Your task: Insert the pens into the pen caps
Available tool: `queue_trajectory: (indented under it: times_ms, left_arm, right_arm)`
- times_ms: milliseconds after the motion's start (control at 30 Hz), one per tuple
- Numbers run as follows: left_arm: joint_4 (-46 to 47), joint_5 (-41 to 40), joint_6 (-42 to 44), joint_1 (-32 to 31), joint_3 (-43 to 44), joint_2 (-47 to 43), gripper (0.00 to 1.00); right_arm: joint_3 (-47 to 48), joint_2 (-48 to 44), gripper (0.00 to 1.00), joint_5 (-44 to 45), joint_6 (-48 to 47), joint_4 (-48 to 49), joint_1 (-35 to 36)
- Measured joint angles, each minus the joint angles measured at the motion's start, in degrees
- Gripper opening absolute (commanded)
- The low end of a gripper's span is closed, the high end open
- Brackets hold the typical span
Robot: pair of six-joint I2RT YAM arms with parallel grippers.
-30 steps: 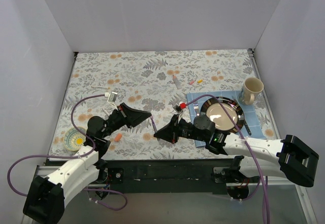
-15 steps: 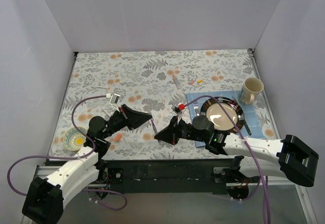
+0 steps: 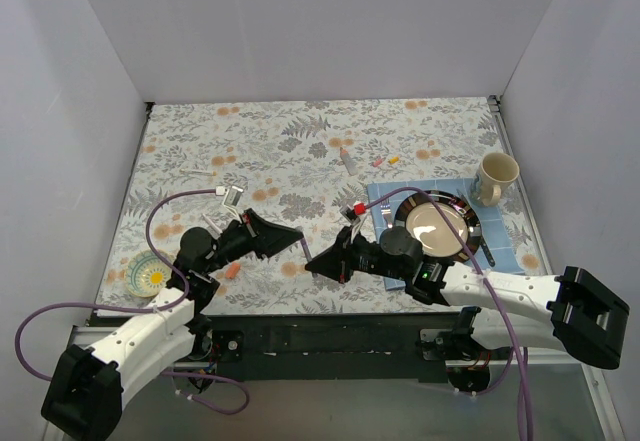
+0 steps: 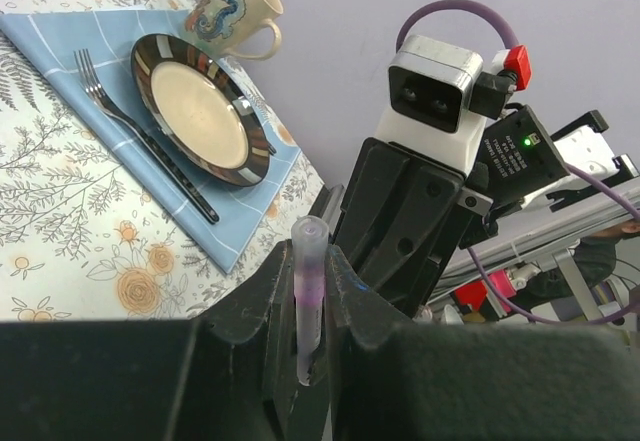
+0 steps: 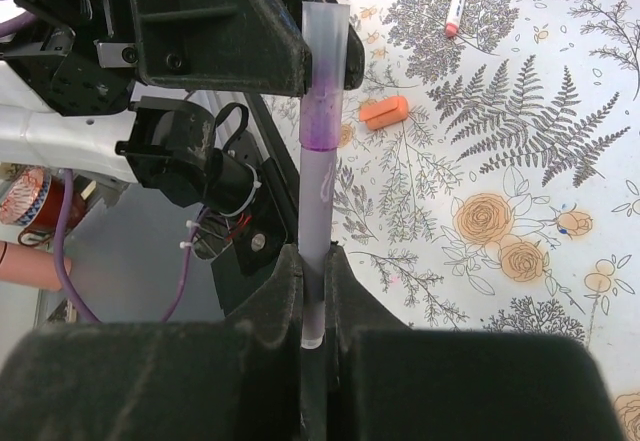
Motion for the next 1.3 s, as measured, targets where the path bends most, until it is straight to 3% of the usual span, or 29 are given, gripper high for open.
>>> queue_trajectory:
  times_ms: [67,100,167,200,333,433,700,967,1067,1100,1167,1200,1233,1300]
  left_arm:
    - [0.5,0.0,-0.5,0.0,-0.1,0.0,0.16]
    - [1.0,0.1,-0.9,0.0,-0.1,0.0,0.40]
    - [2.3,0.4,-2.2,0.0,-0.3,0.0,0.59]
    - [2.8,0.7,-2.7,0.0,-0.5,-0.1,0.74]
    - [4.7,1.0,-6.1,-0.2,-1.2,-0.3,0.85]
    - [4.7,1.1,-7.3,-0.2,-0.9,0.6,0.87]
    - [2.3,6.0,-6.0,-0.2,6.6,10.2,0.72]
    - [2.7,7.8,-4.9,-0.2,8.4,11.2,0.62]
    - [1.7,8.0,-3.7,-0.2,9.3,10.7,0.53]
    - [1.5,8.0,-3.2,-0.2,9.4,10.3,0.39]
    - [1.2,8.0,-2.7,-0.2,9.4,9.5,0.23]
    - [0.9,8.0,-2.4,-0.2,9.4,9.2,0.08]
    - [0.8,8.0,-1.9,-0.2,9.5,8.9,0.00]
    - [0.8,8.2,-1.2,-0.2,9.4,8.9,0.00]
  right_arm:
    - [0.0,0.0,0.01,0.1,-0.1,0.1,0.0]
    - [0.0,0.0,0.01,0.1,-0.2,0.2,0.0]
    - [0.0,0.0,0.01,0.2,-0.5,0.5,0.0]
    - [0.1,0.0,0.01,0.4,-0.8,0.5,0.0]
    - [0.5,-0.2,0.01,0.5,-1.4,0.9,0.0]
    - [0.5,-0.8,0.01,-0.2,-1.5,0.9,0.0]
    - [0.5,-2.6,0.01,-1.7,-1.5,1.0,0.0]
    - [0.5,-2.8,0.01,-2.3,-1.5,0.9,0.0]
    - [0.5,-2.8,0.01,-2.3,-1.5,0.9,0.0]
    - [0.5,-2.8,0.01,-2.3,-1.5,0.9,0.0]
    - [0.5,-2.8,0.01,-2.4,-1.5,0.9,0.0]
    - [0.5,-2.8,0.01,-2.4,-1.5,0.9,0.0]
    - [0.5,-2.8,0.01,-2.5,-1.5,0.9,0.0]
    - [0.5,-2.7,0.01,-2.6,-1.2,0.7,0.0]
